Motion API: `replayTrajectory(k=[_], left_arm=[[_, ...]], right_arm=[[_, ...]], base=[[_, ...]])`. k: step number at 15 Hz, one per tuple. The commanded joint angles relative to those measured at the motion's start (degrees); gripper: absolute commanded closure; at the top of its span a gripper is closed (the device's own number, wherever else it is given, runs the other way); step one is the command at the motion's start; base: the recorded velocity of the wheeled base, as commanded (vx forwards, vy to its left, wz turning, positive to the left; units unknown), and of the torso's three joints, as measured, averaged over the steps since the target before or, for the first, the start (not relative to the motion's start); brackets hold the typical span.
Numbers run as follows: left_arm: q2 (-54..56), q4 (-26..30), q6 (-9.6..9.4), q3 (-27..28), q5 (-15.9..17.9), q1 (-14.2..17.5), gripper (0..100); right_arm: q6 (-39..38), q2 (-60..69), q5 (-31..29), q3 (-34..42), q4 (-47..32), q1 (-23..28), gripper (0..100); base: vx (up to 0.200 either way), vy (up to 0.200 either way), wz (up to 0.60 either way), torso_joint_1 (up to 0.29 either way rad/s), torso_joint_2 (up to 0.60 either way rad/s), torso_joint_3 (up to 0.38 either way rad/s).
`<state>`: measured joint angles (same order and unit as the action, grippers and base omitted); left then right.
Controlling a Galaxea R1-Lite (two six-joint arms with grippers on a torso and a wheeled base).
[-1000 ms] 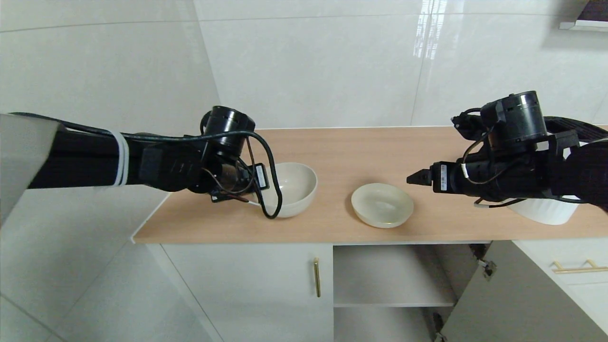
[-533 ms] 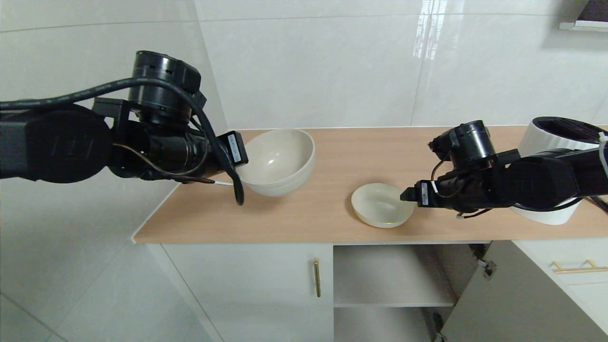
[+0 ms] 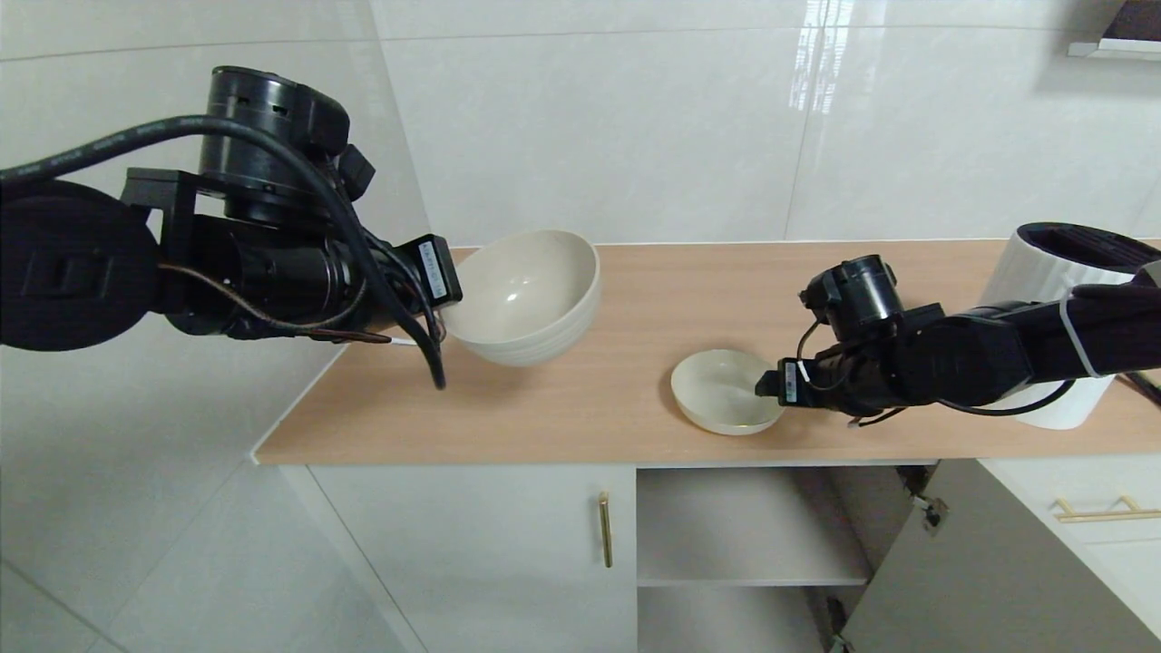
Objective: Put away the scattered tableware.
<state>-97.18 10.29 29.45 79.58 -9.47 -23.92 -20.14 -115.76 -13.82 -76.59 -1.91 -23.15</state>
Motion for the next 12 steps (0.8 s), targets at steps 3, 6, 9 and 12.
replayTrajectory(k=[3, 6, 9, 12], left_arm=[[0.8, 0.0, -0.01, -0.3, 0.0, -0.3, 100], [0.9, 0.1, -0.1, -0.3, 0.0, -0.7, 100], [1.0, 0.2, -0.45, -2.4, -0.1, -0.8, 100], [2.8, -0.4, -0.62, -7.9, -0.4, -0.9, 100]], right_arm=[[-1.5, -1.0, 0.5, -1.2, -0.1, -0.5, 100], [-3.1, 1.0, 2.3, -1.6, -0.5, -0.5, 100], [-4.6, 6.3, 5.1, -1.4, -3.3, -0.4, 100], [-4.6, 13.4, 11.8, -1.6, -11.7, -0.4, 100]], base=[[0.0, 0.0, 0.0, 0.0, 0.0, 0.0], [0.0, 0.0, 0.0, 0.0, 0.0, 0.0], [0.0, 0.0, 0.0, 0.0, 0.0, 0.0], [0.0, 0.0, 0.0, 0.0, 0.0, 0.0]])
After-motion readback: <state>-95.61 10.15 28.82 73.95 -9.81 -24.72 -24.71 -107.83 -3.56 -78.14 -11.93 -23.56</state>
